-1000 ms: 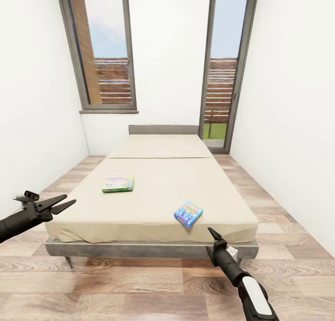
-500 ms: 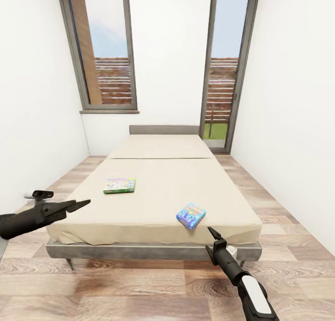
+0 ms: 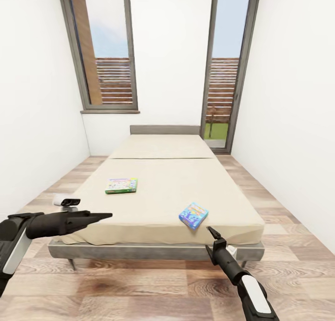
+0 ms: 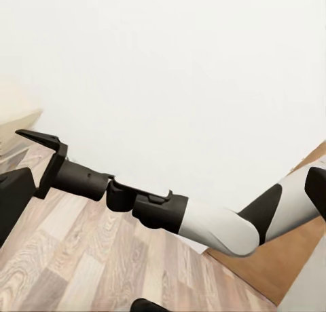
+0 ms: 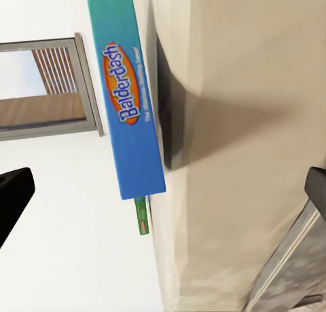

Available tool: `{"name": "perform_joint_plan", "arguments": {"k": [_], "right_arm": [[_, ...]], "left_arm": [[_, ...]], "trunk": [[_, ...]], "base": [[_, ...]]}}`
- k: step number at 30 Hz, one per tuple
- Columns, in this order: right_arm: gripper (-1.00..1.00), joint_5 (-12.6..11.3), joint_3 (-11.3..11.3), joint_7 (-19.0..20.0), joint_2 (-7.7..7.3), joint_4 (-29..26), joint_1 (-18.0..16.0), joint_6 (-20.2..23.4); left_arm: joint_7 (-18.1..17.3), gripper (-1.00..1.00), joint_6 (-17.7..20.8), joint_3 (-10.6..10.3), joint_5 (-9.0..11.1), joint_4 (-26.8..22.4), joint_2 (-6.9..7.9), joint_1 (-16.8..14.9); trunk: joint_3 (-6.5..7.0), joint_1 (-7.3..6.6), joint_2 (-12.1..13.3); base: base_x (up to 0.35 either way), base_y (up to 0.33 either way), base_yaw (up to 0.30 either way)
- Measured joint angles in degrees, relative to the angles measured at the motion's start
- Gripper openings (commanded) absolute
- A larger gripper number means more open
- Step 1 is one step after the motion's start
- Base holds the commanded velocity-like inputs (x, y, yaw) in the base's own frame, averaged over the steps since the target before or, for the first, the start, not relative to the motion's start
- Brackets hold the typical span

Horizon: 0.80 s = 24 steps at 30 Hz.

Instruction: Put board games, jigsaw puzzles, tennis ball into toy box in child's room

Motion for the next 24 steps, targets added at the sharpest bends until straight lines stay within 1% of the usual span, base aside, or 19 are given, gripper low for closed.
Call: {"name": "perform_joint_plan", "arguments": {"k": [10, 19, 24], "right_arm": [[1.00, 0.0, 0.0, 0.0, 0.02, 0.0, 0.0, 0.1], [1.00, 0.0, 0.1, 0.0, 0.02, 0.0, 0.0, 0.1], [1.00, 0.0, 0.1, 0.0, 0.03, 0.0, 0.0, 0.1]], "left_arm": [[0.0, 1.00, -0.1, -0.2, -0.1, 0.0, 0.00, 0.0], [0.0, 1.00, -0.1, -0.1, -0.2, 0.0, 0.00, 0.0], [0.0, 1.00, -0.1, -0.1, -0.2, 0.0, 0.00, 0.0]], "trunk": [[0.00, 0.00, 0.0], [0.00, -0.02, 0.0], [0.00, 0.00, 0.0]], "base": [[0.012, 0.053, 0.000], [0.157, 0.120, 0.000], [0.048, 0.035, 0.000]]}}
